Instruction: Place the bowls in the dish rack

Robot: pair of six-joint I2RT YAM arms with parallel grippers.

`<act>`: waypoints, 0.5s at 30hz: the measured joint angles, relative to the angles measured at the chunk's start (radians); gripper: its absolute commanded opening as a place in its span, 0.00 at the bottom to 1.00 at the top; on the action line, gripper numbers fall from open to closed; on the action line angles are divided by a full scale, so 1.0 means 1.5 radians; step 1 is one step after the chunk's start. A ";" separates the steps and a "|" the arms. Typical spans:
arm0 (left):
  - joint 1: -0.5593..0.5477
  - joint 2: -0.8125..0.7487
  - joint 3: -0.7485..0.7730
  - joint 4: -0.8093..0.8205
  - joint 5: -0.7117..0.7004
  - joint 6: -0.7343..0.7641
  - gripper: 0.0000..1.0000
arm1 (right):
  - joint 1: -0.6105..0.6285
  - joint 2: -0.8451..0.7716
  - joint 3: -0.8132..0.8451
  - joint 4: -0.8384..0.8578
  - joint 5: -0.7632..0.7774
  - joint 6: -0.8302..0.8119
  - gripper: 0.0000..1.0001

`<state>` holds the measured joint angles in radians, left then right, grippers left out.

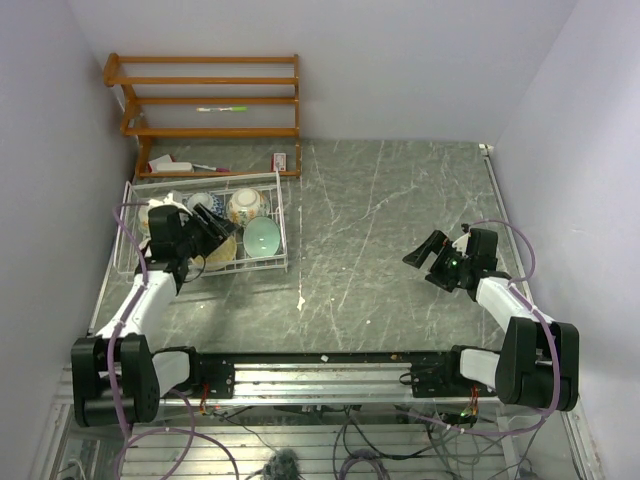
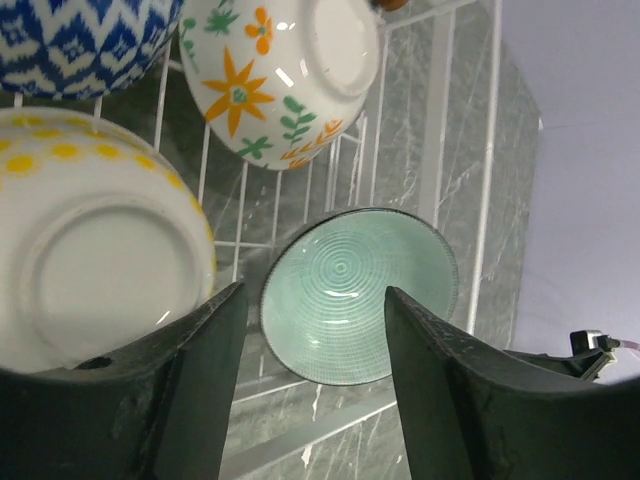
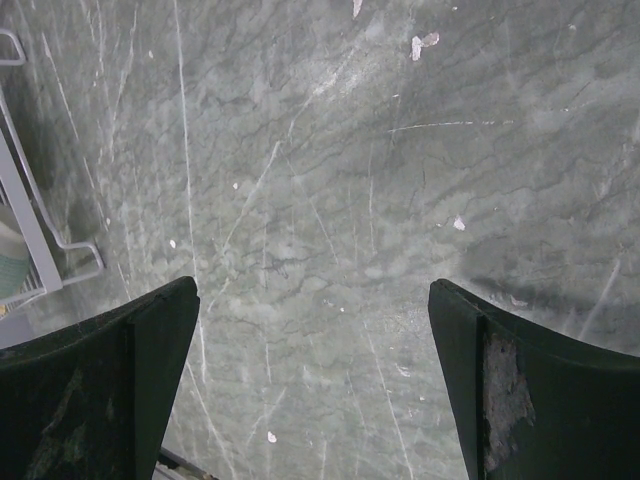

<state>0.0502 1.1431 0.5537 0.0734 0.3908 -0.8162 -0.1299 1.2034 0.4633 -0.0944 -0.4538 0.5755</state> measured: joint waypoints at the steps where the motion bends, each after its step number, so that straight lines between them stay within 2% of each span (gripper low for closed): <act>1: 0.000 -0.006 0.008 -0.014 -0.004 0.009 0.74 | 0.000 0.000 0.000 0.000 0.000 0.000 1.00; 5: 0.000 -0.043 0.063 -0.070 -0.020 0.047 0.83 | 0.000 0.000 0.000 0.000 -0.002 0.000 1.00; 9: 0.000 -0.067 0.104 -0.083 -0.021 0.066 0.84 | 0.000 0.000 0.000 0.000 -0.003 0.000 0.99; 15: -0.009 -0.048 0.113 -0.090 -0.022 0.075 0.84 | 0.000 -0.012 0.002 -0.008 0.000 -0.001 0.98</act>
<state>0.0372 1.0706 0.7235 -0.0616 0.3584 -0.7033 -0.1299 1.1847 0.4656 -0.1059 -0.4534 0.5739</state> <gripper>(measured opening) 0.841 0.991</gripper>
